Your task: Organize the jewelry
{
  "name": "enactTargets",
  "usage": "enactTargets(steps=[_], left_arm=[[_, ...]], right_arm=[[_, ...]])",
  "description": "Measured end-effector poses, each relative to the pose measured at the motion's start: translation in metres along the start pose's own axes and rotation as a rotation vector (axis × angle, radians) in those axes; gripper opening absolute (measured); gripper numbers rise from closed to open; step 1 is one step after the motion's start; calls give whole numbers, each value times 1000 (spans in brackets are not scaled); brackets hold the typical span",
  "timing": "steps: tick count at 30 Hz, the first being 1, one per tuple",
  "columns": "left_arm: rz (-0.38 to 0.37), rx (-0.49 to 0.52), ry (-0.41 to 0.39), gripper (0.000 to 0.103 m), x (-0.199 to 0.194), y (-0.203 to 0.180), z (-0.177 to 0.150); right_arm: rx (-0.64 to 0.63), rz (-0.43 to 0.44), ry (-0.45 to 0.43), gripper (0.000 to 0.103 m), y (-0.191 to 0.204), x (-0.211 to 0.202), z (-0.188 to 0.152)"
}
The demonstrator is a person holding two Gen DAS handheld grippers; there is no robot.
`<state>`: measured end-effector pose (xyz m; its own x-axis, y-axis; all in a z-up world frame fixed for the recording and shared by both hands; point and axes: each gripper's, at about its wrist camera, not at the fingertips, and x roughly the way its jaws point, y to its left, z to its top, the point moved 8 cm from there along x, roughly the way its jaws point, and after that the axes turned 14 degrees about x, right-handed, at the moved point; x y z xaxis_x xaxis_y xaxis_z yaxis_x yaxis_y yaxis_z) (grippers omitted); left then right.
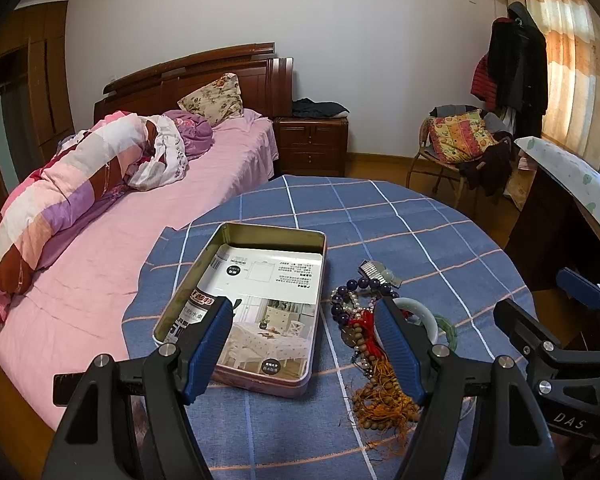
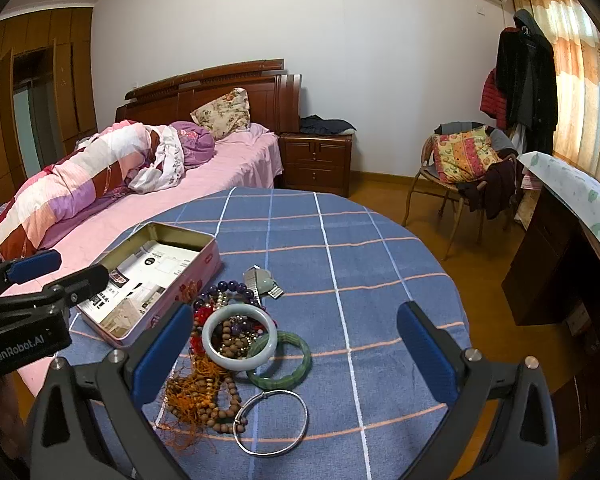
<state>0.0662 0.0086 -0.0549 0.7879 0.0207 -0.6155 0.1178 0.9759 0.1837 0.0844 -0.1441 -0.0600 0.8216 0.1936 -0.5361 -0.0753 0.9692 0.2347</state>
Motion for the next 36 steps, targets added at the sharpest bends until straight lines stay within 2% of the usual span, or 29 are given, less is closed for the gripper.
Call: enactTargets(steps=[36], left_arm=[[1,-5,0,73,-1,2,0]], right_arm=[[-3,-5,7,103,-1,9,-9]])
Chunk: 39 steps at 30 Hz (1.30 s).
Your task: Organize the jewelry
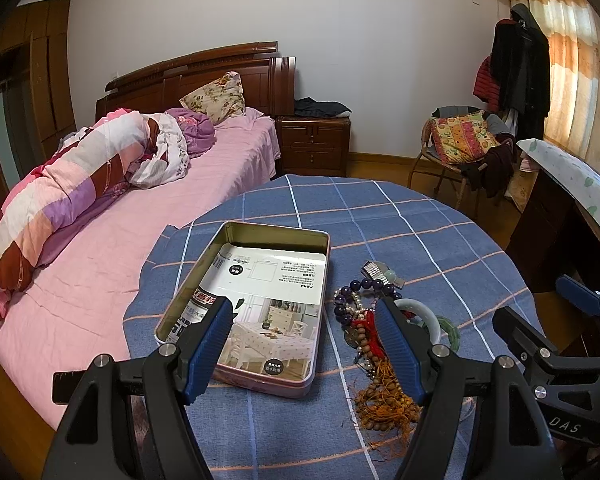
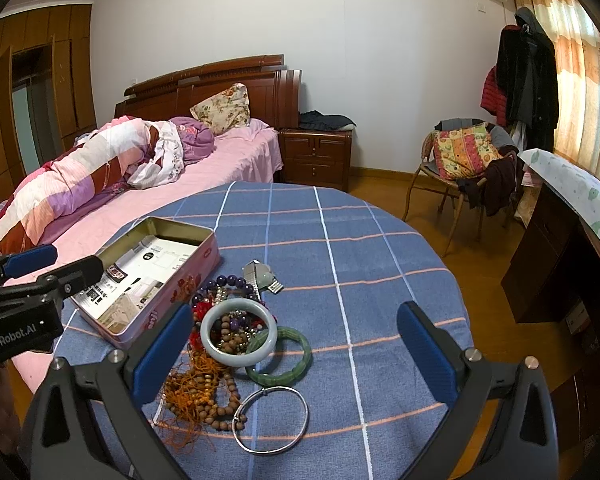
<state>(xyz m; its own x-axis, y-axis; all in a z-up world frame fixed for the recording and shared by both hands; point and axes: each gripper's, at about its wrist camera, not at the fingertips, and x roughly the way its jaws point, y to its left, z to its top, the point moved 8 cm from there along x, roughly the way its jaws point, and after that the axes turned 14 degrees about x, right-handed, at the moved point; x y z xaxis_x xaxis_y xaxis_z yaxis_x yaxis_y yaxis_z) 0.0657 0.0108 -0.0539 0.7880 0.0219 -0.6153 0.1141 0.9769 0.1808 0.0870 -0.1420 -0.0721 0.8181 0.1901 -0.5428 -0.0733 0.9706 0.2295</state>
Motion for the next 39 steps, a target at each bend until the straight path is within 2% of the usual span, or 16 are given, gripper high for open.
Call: enactTargets(steps=[32,39], left_arm=[[-3,-9,10,73,3,6,-1],[-37,-18,50,73,19,2,-9]], right_arm=[[-6,-3,6,103,0,2,-1],[-6,-65,7,103,-33,14,-14]])
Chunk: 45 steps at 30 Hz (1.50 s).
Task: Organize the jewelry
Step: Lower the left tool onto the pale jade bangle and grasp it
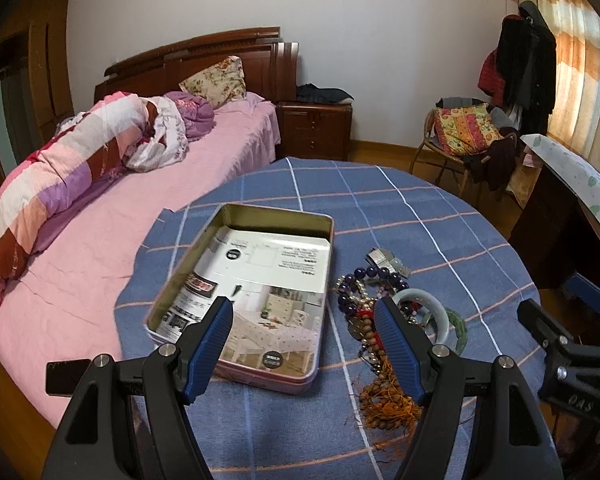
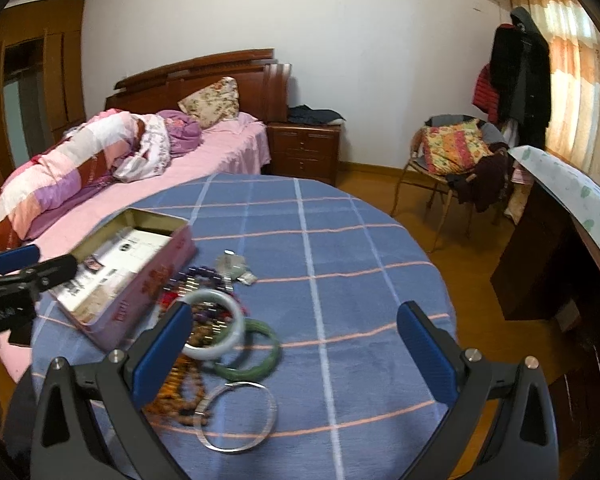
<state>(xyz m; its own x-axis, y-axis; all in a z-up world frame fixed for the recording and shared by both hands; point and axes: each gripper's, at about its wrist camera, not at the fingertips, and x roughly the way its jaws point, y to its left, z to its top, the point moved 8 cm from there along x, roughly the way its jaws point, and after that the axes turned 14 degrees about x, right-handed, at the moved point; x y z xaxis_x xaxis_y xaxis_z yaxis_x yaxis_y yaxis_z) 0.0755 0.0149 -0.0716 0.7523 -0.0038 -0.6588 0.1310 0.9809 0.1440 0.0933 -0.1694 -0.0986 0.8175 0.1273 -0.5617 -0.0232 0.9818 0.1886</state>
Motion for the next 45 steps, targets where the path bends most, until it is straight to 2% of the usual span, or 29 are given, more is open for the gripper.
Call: enactTargets(steps=[7,11,14,20,23,38,45], left_arm=[[-129,68,23,73,20,-46,-1],[-176,141,29,73,35,-78,5],[-205,154,48,73,49,-93,6],[-199,200,118,73,76,-107,-4],[-198,208,127,73,80,-112,-6],[-164,241,143,76,95,-115,-10],[-171,245,116,76,91,-114,-14]], right_arm=[[12,-76,57,103,-41,18,-21],[32,-92,69,103,-51,18,-18],[38,-102,64,103,-55,16,-17],[64,-100,86,103,-62,26,-20],[56,-101,97,103,-63,33,-22],[51,-93,136,103,-64,43,-33],[49,-88,142,103,-61,45,-36]])
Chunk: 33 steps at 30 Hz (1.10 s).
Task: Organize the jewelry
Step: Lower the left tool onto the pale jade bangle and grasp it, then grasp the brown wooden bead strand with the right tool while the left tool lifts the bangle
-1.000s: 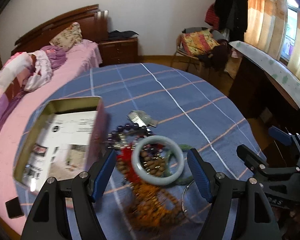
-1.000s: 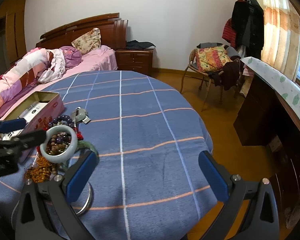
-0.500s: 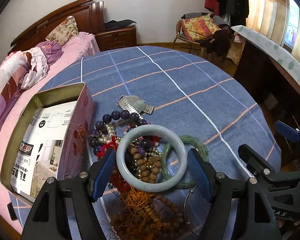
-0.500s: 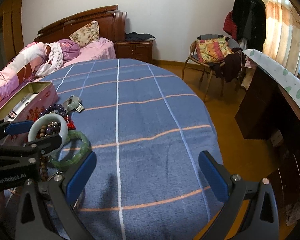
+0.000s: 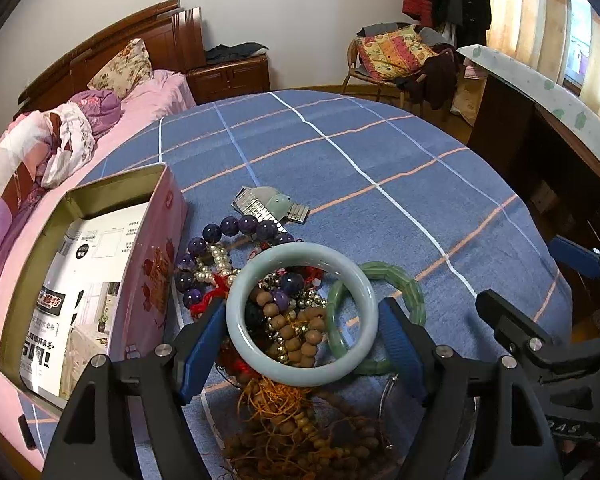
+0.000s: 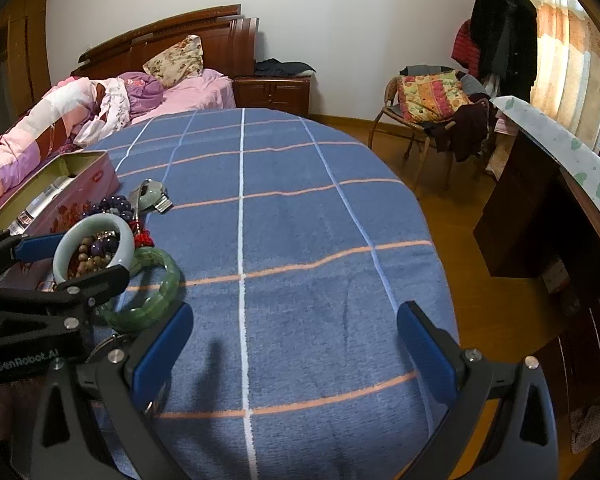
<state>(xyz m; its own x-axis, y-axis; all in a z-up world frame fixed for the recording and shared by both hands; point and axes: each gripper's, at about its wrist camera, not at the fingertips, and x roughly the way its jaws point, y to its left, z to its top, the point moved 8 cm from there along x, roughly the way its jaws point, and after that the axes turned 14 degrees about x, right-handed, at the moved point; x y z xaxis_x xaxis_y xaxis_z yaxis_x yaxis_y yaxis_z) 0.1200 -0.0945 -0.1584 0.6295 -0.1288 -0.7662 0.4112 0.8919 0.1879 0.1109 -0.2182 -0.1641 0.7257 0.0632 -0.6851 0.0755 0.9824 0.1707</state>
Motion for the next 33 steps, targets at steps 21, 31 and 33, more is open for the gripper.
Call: enactTargets(steps=[21,31,33], left_arm=[[79,-76,-107,76,-40,38,0],[24,-81,-162,76,-48,34,3],[16,-81,-181,76,-51,35,6]], right_arm=[[-111,172,79,71,49,8,6],[-222,193,197,12,74,28,-15],[-216,205,192,10,73,26,-15]])
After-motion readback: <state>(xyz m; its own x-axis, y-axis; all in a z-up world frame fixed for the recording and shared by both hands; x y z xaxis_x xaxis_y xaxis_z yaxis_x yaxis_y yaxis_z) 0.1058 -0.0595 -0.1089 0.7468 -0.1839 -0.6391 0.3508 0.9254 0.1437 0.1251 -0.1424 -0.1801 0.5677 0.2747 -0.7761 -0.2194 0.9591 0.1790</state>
